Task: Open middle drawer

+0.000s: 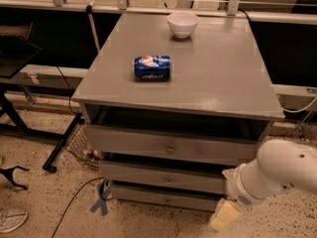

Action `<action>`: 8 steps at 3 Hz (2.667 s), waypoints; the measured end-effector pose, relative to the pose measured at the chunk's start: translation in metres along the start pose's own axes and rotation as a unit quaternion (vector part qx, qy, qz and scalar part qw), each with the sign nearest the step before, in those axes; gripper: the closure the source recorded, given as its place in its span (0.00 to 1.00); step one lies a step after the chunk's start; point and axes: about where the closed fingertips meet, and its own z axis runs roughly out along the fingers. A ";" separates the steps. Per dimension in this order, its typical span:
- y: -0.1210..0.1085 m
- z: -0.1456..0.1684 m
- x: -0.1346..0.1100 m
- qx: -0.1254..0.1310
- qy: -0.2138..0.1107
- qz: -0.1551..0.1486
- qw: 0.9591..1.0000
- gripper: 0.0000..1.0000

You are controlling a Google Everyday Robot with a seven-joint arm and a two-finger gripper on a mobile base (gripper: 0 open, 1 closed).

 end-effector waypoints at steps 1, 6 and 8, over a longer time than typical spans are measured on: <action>-0.003 0.043 0.001 -0.015 -0.027 -0.002 1.000 0.00; -0.026 0.123 0.008 -0.033 -0.113 -0.009 0.993 0.00; -0.048 0.140 -0.013 -0.010 -0.152 -0.053 0.987 0.00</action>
Offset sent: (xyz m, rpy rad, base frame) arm 0.0166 0.0317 -0.0984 0.1835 0.0182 0.0168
